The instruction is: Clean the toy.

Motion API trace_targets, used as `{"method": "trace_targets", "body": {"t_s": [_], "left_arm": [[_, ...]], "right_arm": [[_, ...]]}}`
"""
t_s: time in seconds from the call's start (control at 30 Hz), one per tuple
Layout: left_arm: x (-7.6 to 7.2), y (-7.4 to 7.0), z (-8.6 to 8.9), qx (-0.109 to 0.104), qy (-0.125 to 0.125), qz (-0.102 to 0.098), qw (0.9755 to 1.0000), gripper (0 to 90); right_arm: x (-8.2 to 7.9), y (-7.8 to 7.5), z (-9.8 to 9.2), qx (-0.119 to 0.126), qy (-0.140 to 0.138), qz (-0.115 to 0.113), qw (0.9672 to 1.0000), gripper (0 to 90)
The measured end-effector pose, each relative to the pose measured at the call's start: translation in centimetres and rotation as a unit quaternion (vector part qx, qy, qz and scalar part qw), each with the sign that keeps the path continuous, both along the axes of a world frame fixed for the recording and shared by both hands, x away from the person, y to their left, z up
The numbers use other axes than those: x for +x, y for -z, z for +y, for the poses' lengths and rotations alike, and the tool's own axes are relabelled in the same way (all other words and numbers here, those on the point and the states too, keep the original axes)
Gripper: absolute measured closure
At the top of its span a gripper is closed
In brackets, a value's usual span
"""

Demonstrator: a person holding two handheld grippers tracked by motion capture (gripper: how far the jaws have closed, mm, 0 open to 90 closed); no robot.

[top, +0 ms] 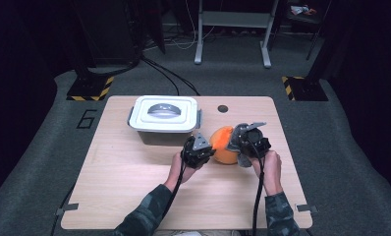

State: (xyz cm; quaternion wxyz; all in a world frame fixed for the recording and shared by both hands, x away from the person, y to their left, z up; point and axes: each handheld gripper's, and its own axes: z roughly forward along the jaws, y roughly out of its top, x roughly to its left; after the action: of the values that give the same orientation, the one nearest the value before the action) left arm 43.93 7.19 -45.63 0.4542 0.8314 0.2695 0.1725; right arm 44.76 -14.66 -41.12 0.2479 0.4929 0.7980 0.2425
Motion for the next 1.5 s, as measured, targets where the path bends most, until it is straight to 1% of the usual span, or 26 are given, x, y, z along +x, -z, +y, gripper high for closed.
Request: {"method": "trace_targets", "body": {"t_s": [0.07, 0.17, 0.2, 0.23, 0.27, 0.3, 0.37, 0.43, 0.47, 0.5, 0.53, 0.57, 0.67, 0.7, 0.77, 0.83, 0.87, 0.9, 0.93, 1.03, 1.1, 1.13, 1.17, 1.3, 1.4, 1.5], "left_arm": [[0.0, 0.0, -0.1, -0.001, 0.002, -0.001, 1.0, 82.8], [-0.1, 0.0, -0.2, 0.0, 0.005, -0.001, 1.0, 82.8], [-0.1, -0.1, -0.2, 0.001, 0.005, -0.004, 1.0, 82.8], [-0.1, -0.1, -0.2, 0.003, 0.007, -0.003, 1.0, 82.8], [-0.1, -0.1, -0.3, 0.002, 0.008, -0.003, 1.0, 82.8], [-0.1, -0.1, -0.3, 0.004, 0.009, -0.003, 1.0, 82.8], [-0.1, -0.1, -0.3, 0.003, 0.008, -0.002, 1.0, 82.8], [-0.1, -0.1, -0.3, 0.005, 0.008, 0.0, 1.0, 82.8], [-0.1, 0.0, -0.2, 0.005, 0.007, 0.0, 1.0, 82.8], [0.0, 0.0, -0.2, 0.004, 0.007, 0.002, 1.0, 82.8], [0.0, 0.0, -0.2, 0.001, 0.006, 0.001, 1.0, 82.8], [-0.1, 0.0, -0.2, 0.0, 0.006, 0.001, 1.0, 82.8], [-0.1, 0.1, -0.3, -0.002, 0.004, 0.001, 1.0, 82.9], [-0.1, 0.1, -0.2, 0.0, 0.002, 0.003, 1.0, 82.9], [0.0, 0.2, -0.1, -0.002, 0.0, 0.005, 1.0, 82.9], [0.1, 0.3, 0.1, -0.006, -0.003, 0.01, 0.9999, 82.9], [0.1, 0.4, 0.2, -0.007, -0.003, 0.013, 0.9999, 82.9], [0.2, 0.4, 0.2, -0.007, -0.005, 0.012, 0.9999, 82.9], [0.2, 0.5, 0.3, -0.005, -0.007, 0.012, 0.9999, 82.9], [0.3, 0.5, 0.5, -0.003, -0.009, 0.016, 0.9998, 82.9], [0.4, 0.6, 0.7, -0.005, -0.013, 0.019, 0.9997, 82.9], [0.4, 0.7, 0.8, -0.007, -0.013, 0.022, 0.9997, 82.9], [0.5, 0.8, 0.9, -0.008, -0.016, 0.019, 0.9996, 82.9], [0.4, 1.0, 1.2, -0.008, -0.016, 0.025, 0.9995, 82.9], [0.4, 1.2, 1.3, -0.01, -0.018, 0.023, 0.9995, 82.9], [0.4, 1.2, 1.4, -0.01, -0.017, 0.022, 0.9996, 82.9]], "right_arm": [[-0.3, -0.6, 0.2, 0.005, -0.005, -0.013, 0.9999, 67.9], [-0.8, -1.8, 1.1, 0.014, -0.022, -0.036, 0.999, 67.7], [-0.9, -2.1, 1.4, 0.02, -0.03, -0.042, 0.9985, 67.5], [-1.0, -2.4, 1.9, 0.02, -0.037, -0.043, 0.9982, 67.4], [-1.0, -2.5, 2.3, 0.02, -0.037, -0.048, 0.998, 67.3], [-0.9, -2.6, 2.8, 0.02, -0.046, -0.051, 0.9974, 67.1], [-0.5, -2.5, 3.7, 0.016, -0.059, -0.048, 0.997, 67.0], [-0.1, -1.8, 4.2, 0.008, -0.064, -0.038, 0.9972, 67.2], [0.0, -1.5, 4.3, 0.008, -0.06, -0.037, 0.9975, 67.5], [0.1, -1.3, 4.3, 0.007, -0.063, -0.038, 0.9973, 67.8], [0.1, -1.2, 4.1, 0.009, -0.061, -0.035, 0.9975, 68.0], [0.1, -1.1, 3.9, 0.009, -0.058, -0.037, 0.9976, 68.3], [0.0, -1.0, 3.3, 0.009, -0.05, -0.029, 0.9983, 68.7], [0.0, -0.9, 3.0, 0.01, -0.046, -0.033, 0.9984, 68.8], [0.0, -0.7, 2.5, 0.011, -0.039, -0.025, 0.9989, 68.8], [0.1, -0.3, 2.0, 0.008, -0.034, -0.03, 0.9989, 68.9], [0.1, -0.2, 1.8, 0.01, -0.032, -0.027, 0.9991, 68.9], [0.0, 0.0, 1.6, 0.015, -0.026, -0.024, 0.9993, 68.9], [0.0, 0.1, 1.4, 0.013, -0.023, -0.023, 0.9994, 69.0], [-0.1, 0.5, 0.8, 0.018, -0.015, -0.024, 0.9994, 68.9], [-0.2, 0.6, 0.4, 0.021, -0.009, -0.02, 0.9995, 68.8], [-0.2, 0.7, 0.1, 0.022, -0.006, -0.028, 0.9994, 68.7], [-0.4, 0.7, -0.2, 0.022, 0.0, -0.026, 0.9994, 68.7], [-0.8, 0.9, -1.4, 0.034, 0.013, -0.033, 0.9988, 68.3], [-1.2, 1.1, -2.3, 0.041, 0.023, -0.035, 0.9983, 68.1], [-1.6, 1.3, -3.1, 0.053, 0.031, -0.034, 0.9975, 67.9]]}}
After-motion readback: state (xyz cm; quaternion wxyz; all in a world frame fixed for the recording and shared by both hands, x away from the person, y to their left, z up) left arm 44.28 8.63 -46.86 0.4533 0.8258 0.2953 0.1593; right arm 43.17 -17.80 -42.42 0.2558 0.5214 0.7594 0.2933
